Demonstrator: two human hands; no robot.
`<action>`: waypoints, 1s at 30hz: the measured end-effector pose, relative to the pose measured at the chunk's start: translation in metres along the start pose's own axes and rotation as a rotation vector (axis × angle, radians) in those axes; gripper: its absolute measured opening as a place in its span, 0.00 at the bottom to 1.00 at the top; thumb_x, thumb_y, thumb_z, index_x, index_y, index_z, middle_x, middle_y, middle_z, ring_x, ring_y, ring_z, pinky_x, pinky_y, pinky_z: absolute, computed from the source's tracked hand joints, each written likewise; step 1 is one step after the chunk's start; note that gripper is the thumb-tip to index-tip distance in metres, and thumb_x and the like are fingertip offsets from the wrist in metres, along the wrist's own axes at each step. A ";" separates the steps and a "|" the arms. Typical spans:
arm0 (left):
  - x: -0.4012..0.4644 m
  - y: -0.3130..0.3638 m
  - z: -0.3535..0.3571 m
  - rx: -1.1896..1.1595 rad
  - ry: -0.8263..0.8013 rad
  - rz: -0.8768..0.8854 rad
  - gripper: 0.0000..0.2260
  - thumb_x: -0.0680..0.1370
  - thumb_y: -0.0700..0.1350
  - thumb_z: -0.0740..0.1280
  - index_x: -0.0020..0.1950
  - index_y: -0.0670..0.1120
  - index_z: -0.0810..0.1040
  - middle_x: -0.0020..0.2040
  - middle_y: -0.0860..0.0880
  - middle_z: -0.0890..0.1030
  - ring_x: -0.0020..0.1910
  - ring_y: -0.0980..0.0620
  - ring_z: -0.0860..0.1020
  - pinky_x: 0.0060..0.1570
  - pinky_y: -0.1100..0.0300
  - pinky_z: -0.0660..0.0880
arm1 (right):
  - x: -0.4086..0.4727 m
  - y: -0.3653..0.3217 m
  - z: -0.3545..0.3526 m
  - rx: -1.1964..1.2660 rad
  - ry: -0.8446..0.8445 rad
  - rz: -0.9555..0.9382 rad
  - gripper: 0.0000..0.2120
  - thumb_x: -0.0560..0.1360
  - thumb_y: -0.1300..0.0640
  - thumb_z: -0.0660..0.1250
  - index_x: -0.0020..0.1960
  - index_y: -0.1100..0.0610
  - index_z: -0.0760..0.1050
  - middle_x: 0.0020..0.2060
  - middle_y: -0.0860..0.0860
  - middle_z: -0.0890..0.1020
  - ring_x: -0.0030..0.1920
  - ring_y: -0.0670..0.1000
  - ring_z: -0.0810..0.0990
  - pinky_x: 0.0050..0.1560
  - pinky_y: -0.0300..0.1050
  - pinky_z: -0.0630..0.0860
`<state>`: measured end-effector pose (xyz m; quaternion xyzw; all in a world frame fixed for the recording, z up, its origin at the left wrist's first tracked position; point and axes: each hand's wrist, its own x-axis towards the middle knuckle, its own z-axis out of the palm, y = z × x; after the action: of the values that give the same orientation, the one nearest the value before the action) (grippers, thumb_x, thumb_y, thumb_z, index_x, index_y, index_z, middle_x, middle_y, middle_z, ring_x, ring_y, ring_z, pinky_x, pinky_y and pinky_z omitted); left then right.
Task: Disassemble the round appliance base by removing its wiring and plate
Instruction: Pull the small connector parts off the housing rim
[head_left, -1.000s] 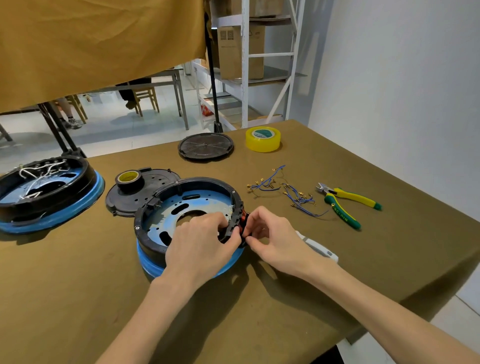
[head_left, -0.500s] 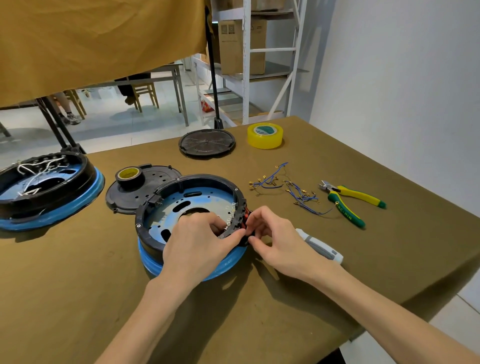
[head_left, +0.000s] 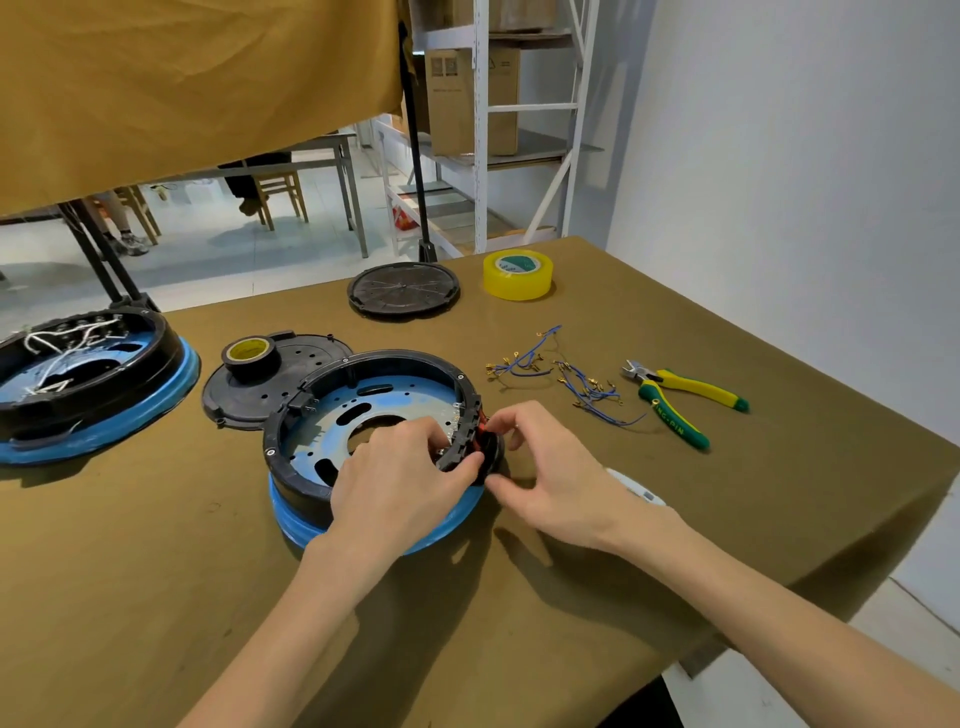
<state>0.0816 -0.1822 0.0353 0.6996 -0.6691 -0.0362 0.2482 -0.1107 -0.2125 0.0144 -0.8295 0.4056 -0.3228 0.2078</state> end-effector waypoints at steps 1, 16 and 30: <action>0.000 0.002 0.000 0.010 -0.005 -0.010 0.17 0.75 0.68 0.66 0.42 0.55 0.78 0.35 0.56 0.78 0.36 0.56 0.77 0.34 0.56 0.76 | 0.002 0.000 0.004 -0.030 -0.066 0.001 0.27 0.72 0.47 0.75 0.66 0.50 0.68 0.58 0.43 0.73 0.56 0.42 0.72 0.57 0.34 0.72; 0.009 -0.004 -0.018 0.044 -0.167 -0.087 0.26 0.75 0.62 0.71 0.30 0.45 0.68 0.24 0.50 0.61 0.24 0.50 0.60 0.26 0.58 0.58 | 0.001 0.000 0.035 0.047 0.079 0.056 0.26 0.67 0.44 0.79 0.53 0.41 0.63 0.49 0.39 0.74 0.51 0.38 0.74 0.45 0.32 0.73; 0.014 -0.012 -0.024 0.041 -0.189 0.000 0.26 0.76 0.62 0.69 0.37 0.38 0.83 0.29 0.44 0.70 0.27 0.50 0.65 0.28 0.56 0.61 | 0.007 0.001 0.038 0.057 0.088 0.066 0.29 0.64 0.44 0.81 0.52 0.44 0.64 0.47 0.40 0.74 0.49 0.40 0.75 0.45 0.38 0.76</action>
<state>0.1035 -0.1885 0.0555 0.6981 -0.6900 -0.0885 0.1698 -0.0815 -0.2153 -0.0101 -0.7946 0.4320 -0.3632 0.2238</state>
